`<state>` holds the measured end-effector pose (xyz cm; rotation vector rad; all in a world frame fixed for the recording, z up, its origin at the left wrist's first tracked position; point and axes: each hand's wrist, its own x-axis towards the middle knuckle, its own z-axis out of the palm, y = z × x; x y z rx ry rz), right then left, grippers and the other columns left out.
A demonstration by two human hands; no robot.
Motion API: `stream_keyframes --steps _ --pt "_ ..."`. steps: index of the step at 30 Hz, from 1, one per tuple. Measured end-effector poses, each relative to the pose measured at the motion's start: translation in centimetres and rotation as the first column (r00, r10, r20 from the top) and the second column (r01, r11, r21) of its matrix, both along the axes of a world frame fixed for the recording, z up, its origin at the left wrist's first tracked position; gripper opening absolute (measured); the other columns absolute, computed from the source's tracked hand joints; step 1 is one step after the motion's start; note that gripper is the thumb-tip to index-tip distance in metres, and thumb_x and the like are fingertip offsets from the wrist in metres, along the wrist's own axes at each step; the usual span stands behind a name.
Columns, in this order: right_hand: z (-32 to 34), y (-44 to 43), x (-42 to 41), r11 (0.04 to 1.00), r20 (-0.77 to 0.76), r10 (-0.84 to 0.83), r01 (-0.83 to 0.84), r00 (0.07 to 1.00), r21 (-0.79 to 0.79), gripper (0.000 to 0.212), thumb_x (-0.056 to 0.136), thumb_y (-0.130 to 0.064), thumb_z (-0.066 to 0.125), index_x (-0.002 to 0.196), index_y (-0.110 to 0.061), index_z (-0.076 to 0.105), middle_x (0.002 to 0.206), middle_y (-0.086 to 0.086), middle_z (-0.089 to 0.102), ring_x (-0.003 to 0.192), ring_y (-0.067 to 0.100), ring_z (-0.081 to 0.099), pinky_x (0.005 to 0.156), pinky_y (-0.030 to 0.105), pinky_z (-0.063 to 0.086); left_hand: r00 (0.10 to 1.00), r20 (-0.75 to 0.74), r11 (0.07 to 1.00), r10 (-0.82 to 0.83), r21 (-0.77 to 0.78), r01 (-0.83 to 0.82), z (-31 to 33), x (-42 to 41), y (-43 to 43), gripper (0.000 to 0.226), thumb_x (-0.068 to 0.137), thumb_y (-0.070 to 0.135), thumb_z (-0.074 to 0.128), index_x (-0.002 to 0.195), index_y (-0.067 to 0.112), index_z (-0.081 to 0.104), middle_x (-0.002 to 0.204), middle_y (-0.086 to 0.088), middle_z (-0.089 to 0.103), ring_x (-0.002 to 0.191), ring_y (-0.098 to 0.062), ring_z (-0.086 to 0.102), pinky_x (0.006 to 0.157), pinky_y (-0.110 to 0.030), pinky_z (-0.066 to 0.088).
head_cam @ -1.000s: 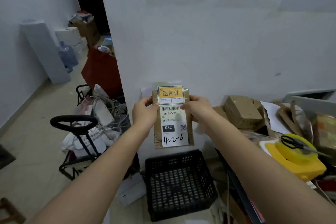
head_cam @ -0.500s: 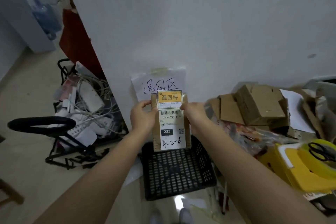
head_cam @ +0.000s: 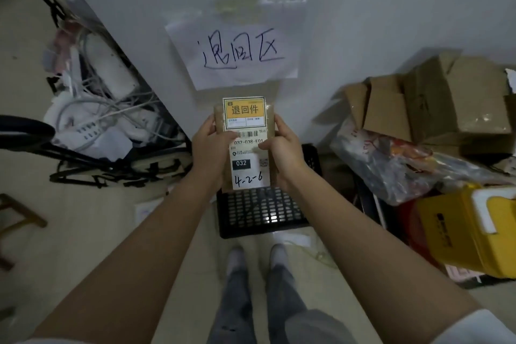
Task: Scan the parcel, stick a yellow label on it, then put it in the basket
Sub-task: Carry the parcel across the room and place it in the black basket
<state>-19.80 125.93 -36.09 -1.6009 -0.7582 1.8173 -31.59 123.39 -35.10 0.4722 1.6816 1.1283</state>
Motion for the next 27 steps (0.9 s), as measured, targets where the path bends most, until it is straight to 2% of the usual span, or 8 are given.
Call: stream_keyframes --steps 3,7,11,14,18,21,24,27 --pt "-3.4 -0.9 0.3 0.993 0.004 -0.096 0.096 0.995 -0.070 0.085 0.081 0.015 0.045 0.150 -0.027 0.020 0.129 0.005 0.057 0.100 0.021 0.062 0.069 0.034 0.055 0.997 0.060 0.998 -0.042 -0.042 0.045 -3.5 0.6 -0.8 0.039 0.084 -0.003 0.054 0.091 0.035 0.064 0.089 0.007 0.074 0.070 -0.007 0.073 0.057 -0.024 0.057" --pt "-8.3 -1.5 1.1 0.976 -0.011 -0.159 0.156 0.987 -0.152 0.065 0.079 0.017 0.043 0.136 -0.012 0.041 0.124 0.006 0.060 0.096 0.020 0.064 0.067 0.033 0.055 0.995 0.096 0.993 0.006 -0.114 0.005 -8.3 0.7 -1.1 0.037 0.085 -0.003 0.054 0.088 0.033 0.062 0.089 0.007 0.071 0.063 -0.001 0.070 0.049 -0.018 0.054" --pt "-13.6 -0.8 1.2 0.972 0.007 -0.145 0.144 0.989 -0.185 0.065 0.076 0.016 0.044 0.134 -0.014 0.051 0.114 0.010 0.068 0.088 0.023 0.068 0.058 0.031 0.057 0.997 0.070 0.986 -0.019 -0.162 0.030 -13.6 0.5 -0.2 0.036 0.086 -0.004 0.052 0.096 0.030 0.059 0.094 0.006 0.067 0.076 -0.006 0.066 0.052 -0.018 0.054" --pt "-17.3 -0.6 1.0 0.984 0.021 -0.094 0.096 0.995 -0.150 0.069 0.074 0.017 0.047 0.134 -0.016 0.051 0.102 0.003 0.069 0.078 0.015 0.069 0.052 0.024 0.056 0.998 0.012 0.985 -0.055 -0.165 0.056 -18.0 0.1 0.8 0.036 0.080 0.000 0.056 0.101 0.029 0.060 0.110 -0.005 0.066 0.089 -0.015 0.068 0.070 -0.030 0.060" --pt "-23.2 -1.6 0.2 0.998 0.090 0.019 -0.014 0.996 -0.054 0.070 0.072 0.014 0.050 0.123 -0.033 0.059 0.110 0.002 0.071 0.101 0.022 0.067 0.081 0.037 0.059 0.990 -0.097 0.972 -0.101 -0.220 0.077 -23.6 -0.1 0.7 0.054 0.069 0.011 0.056 0.121 0.028 0.053 0.125 -0.010 0.058 0.107 -0.023 0.062 0.091 -0.043 0.055" --pt "-27.1 -2.6 0.2 0.993 0.131 0.087 -0.076 0.988 -0.087 0.077 0.072 0.014 0.050 0.114 -0.050 0.056 0.102 -0.007 0.069 0.102 0.021 0.065 0.088 0.041 0.056 0.994 -0.041 0.966 -0.099 -0.244 0.086 -27.0 0.1 -0.2 0.045 0.081 0.001 0.053 0.119 0.026 0.051 0.102 0.002 0.063 0.091 -0.015 0.064 0.074 -0.031 0.059" --pt "-30.6 -3.7 0.5 0.980 0.147 0.158 -0.136 0.976 -0.147 0.082 0.072 0.010 0.054 0.140 -0.035 0.041 0.116 -0.003 0.067 0.102 0.018 0.064 0.079 0.032 0.056 0.991 0.006 0.949 -0.132 -0.286 0.128 -30.6 0.4 -1.6 0.046 0.085 -0.007 0.050 0.121 0.022 0.054 0.099 0.002 0.065 0.081 -0.009 0.065 0.058 -0.020 0.057" --pt "-33.7 -4.7 0.8 0.974 0.152 0.117 -0.083 0.981 -0.212 0.065 0.074 0.009 0.055 0.128 -0.024 0.044 0.107 -0.005 0.066 0.087 0.010 0.063 0.065 0.023 0.050 0.992 0.037 0.931 -0.119 -0.344 0.125 -33.5 0.6 -2.6 0.041 0.086 -0.006 0.051 0.119 0.018 0.058 0.102 -0.002 0.067 0.078 -0.011 0.065 0.058 -0.021 0.057"
